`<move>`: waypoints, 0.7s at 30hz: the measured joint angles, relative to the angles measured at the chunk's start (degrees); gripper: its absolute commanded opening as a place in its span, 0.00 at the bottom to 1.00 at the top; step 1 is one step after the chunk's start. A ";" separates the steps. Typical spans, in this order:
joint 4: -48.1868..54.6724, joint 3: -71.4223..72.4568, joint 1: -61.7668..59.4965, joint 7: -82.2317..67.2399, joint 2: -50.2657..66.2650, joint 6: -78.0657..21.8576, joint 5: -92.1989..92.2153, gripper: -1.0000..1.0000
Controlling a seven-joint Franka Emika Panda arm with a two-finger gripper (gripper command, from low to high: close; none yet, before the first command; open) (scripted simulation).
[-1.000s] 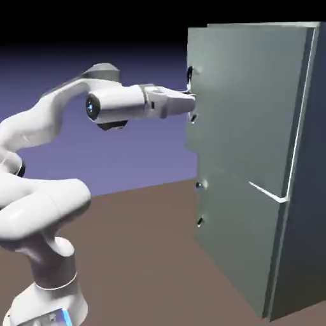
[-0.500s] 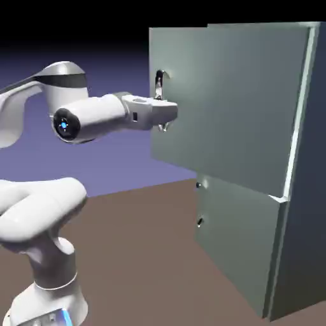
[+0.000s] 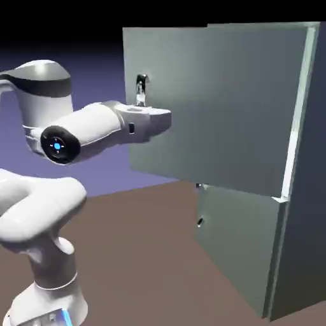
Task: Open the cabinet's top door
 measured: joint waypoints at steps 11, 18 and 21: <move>18.50 -22.78 14.16 -9.42 21.91 -19.36 -18.43 0.00; 32.89 -36.62 28.12 -14.48 33.97 -31.78 -24.67 0.00; 38.39 -42.47 34.35 -16.31 37.93 -36.34 -26.24 0.00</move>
